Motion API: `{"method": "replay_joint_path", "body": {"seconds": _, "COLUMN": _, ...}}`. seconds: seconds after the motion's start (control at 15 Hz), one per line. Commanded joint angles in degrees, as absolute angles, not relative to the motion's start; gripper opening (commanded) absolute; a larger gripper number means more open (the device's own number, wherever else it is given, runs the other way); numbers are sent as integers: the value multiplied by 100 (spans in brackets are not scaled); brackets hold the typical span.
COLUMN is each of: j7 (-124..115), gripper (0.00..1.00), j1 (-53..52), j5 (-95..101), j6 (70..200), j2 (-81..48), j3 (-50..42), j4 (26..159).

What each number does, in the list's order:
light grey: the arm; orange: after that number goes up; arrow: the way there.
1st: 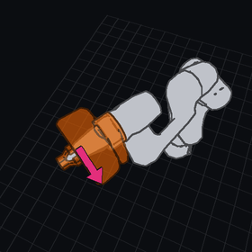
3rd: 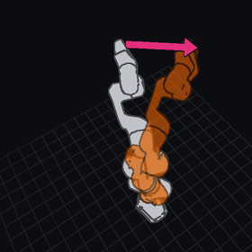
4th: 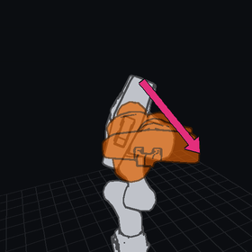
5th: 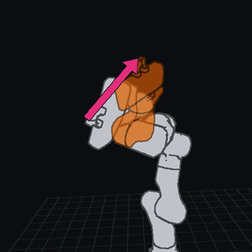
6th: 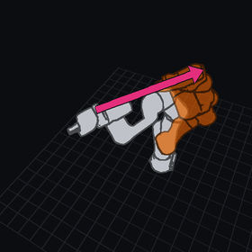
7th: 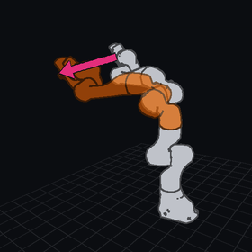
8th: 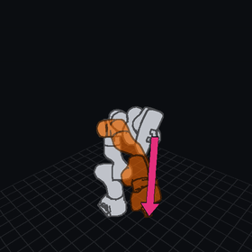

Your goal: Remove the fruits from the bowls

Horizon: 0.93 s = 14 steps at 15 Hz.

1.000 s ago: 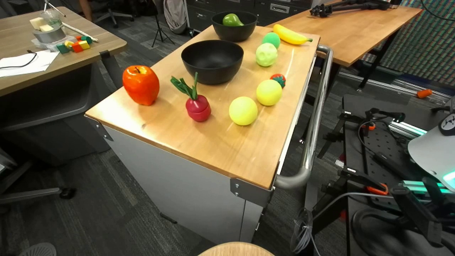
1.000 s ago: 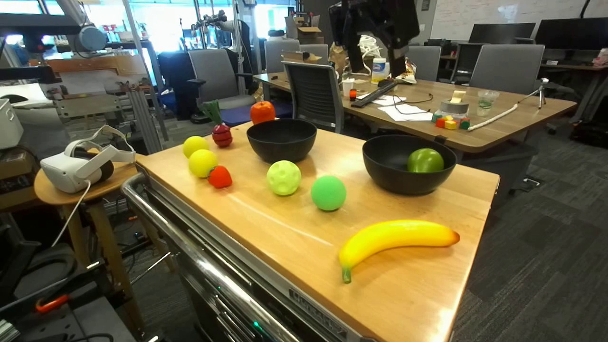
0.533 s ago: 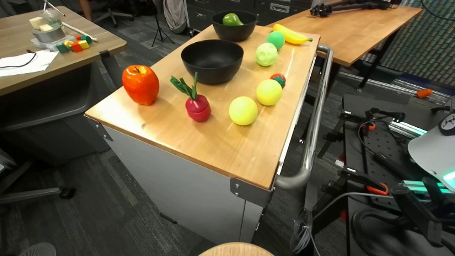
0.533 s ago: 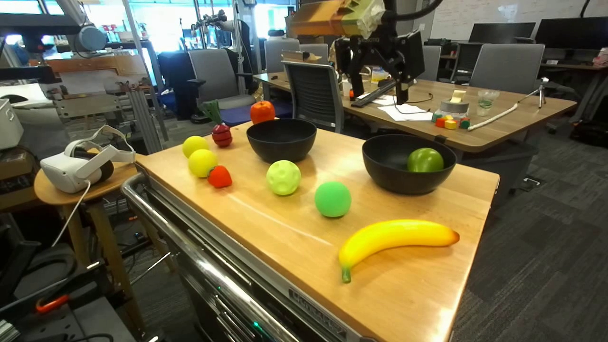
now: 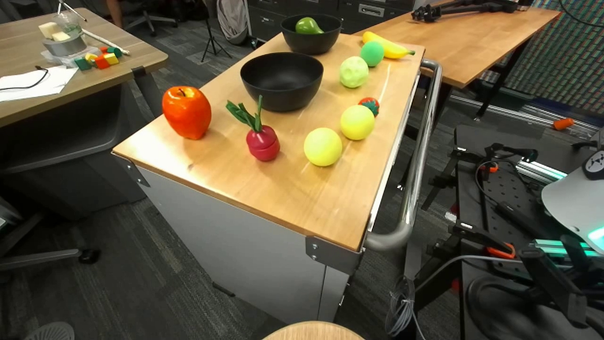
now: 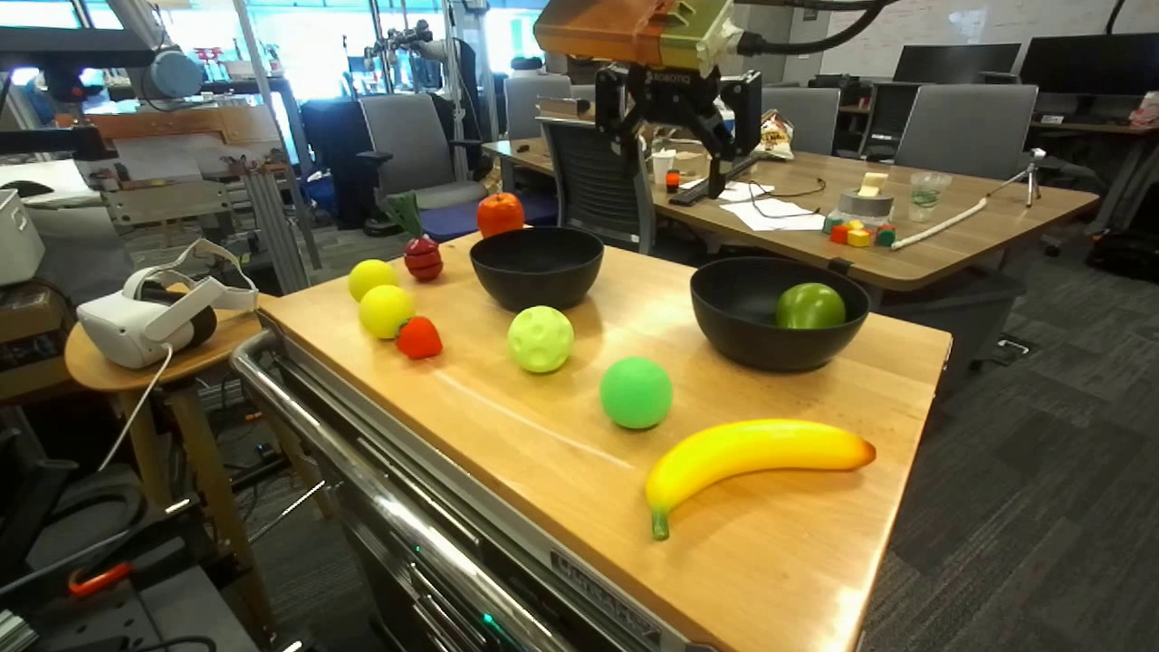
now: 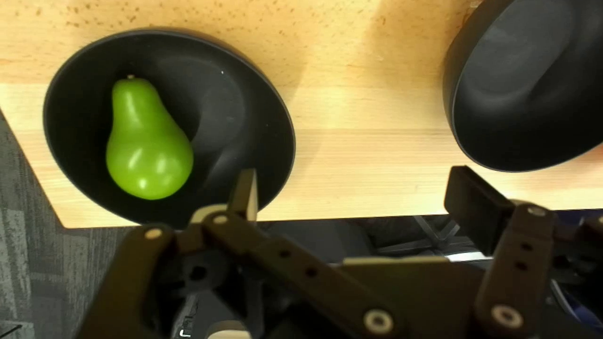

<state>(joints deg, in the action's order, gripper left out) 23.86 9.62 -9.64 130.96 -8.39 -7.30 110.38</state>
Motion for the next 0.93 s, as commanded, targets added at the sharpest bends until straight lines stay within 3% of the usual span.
{"method": "replay_joint_path", "body": {"seconds": 0.0, "j7": 2357, "gripper": 100, "j1": 1003, "j5": -941, "j6": 13081, "j2": -847, "j3": -681, "j4": 11025}}
{"method": "replay_joint_path", "body": {"seconds": 0.33, "j7": 2780, "gripper": 100, "j1": 1201, "j5": -1387, "j6": 14113, "j2": -1306, "j3": -613, "j4": 10927}}
{"method": "replay_joint_path", "body": {"seconds": 0.87, "j7": 3065, "gripper": 100, "j1": 1478, "j5": -1273, "j6": 14563, "j2": -1896, "j3": -493, "j4": 10813}}
